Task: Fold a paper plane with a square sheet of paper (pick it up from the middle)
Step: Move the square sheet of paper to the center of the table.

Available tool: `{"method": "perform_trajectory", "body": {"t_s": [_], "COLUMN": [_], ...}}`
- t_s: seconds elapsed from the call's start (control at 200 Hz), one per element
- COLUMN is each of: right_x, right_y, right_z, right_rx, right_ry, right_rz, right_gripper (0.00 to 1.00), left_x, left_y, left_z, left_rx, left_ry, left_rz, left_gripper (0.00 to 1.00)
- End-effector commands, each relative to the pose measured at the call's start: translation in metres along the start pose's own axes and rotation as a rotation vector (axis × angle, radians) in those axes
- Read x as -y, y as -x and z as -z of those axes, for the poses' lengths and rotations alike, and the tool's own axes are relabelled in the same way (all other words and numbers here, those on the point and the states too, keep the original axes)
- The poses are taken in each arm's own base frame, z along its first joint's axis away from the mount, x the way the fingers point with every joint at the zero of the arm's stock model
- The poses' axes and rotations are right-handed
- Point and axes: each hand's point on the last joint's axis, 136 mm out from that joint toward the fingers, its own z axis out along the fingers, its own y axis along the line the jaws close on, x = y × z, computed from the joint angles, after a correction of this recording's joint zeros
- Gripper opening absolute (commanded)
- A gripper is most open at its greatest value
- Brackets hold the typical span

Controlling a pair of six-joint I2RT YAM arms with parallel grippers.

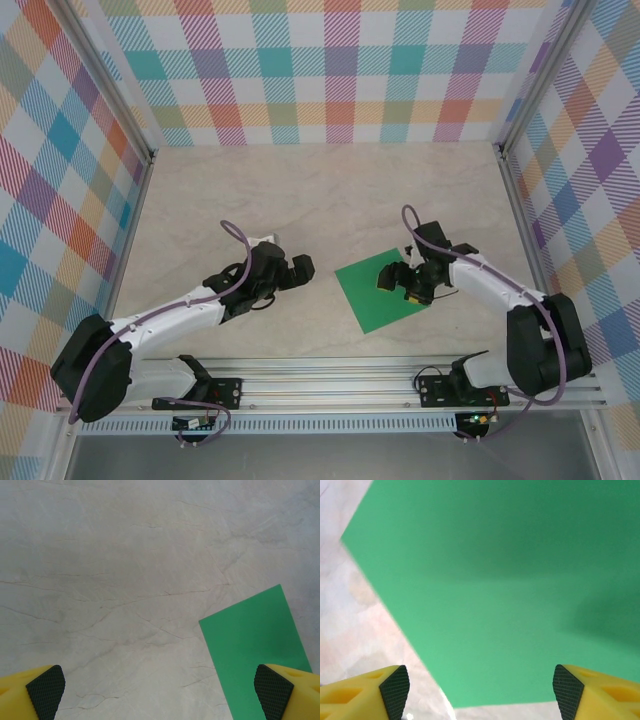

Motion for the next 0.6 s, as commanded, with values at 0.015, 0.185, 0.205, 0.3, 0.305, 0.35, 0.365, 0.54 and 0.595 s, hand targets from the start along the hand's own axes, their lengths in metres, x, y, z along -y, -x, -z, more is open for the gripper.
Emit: {"method": "perform_trajectory", "body": {"t_s": [0.015, 0.185, 0.205, 0.3, 0.305, 0.35, 0.365, 0.54, 0.595], "right_x": [-0.026, -0.043, -0.044, -0.046, -0.046, -0.044, -0.043, -0.047, -0.049], "right_y": [-0.029, -0.054, -0.055, -0.054, -0.054, -0.048, -0.047, -0.022, -0.012], "right_z": [-0.003, -0.026, -0.029, -0.042, -0.043, -0.049, -0.051, -0.068, -0.071], "right_rx": [-0.093, -0.19, -0.195, -0.219, -0.219, -0.21, -0.209, -0.171, -0.149], "right_ry": [0.061, 0.087, 0.081, 0.04, 0.037, 0.011, 0.004, -0.048, -0.069], "right_rz": [0.151, 0.236, 0.245, 0.271, 0.272, 0.27, 0.268, 0.233, 0.212], "right_gripper": [0.75, 0.73, 0.74, 0.73, 0.73, 0.73, 0.74, 0.74, 0.74], "left_x": [-0.018, -0.031, -0.032, -0.035, -0.035, -0.036, -0.037, -0.038, -0.039], "left_y": [0.01, 0.017, 0.017, 0.019, 0.018, 0.018, 0.018, 0.017, 0.016], "left_z": [0.013, 0.023, 0.024, 0.027, 0.027, 0.028, 0.028, 0.03, 0.03], "left_rx": [0.07, 0.12, 0.123, 0.129, 0.127, 0.127, 0.128, 0.126, 0.123], "left_ry": [0.088, 0.128, 0.13, 0.141, 0.141, 0.143, 0.143, 0.144, 0.145], "left_rz": [0.031, 0.053, 0.053, 0.056, 0.055, 0.056, 0.056, 0.056, 0.057], "left_gripper": [1.0, 1.0, 1.0, 1.0, 1.0, 1.0, 1.0, 1.0, 1.0]}}
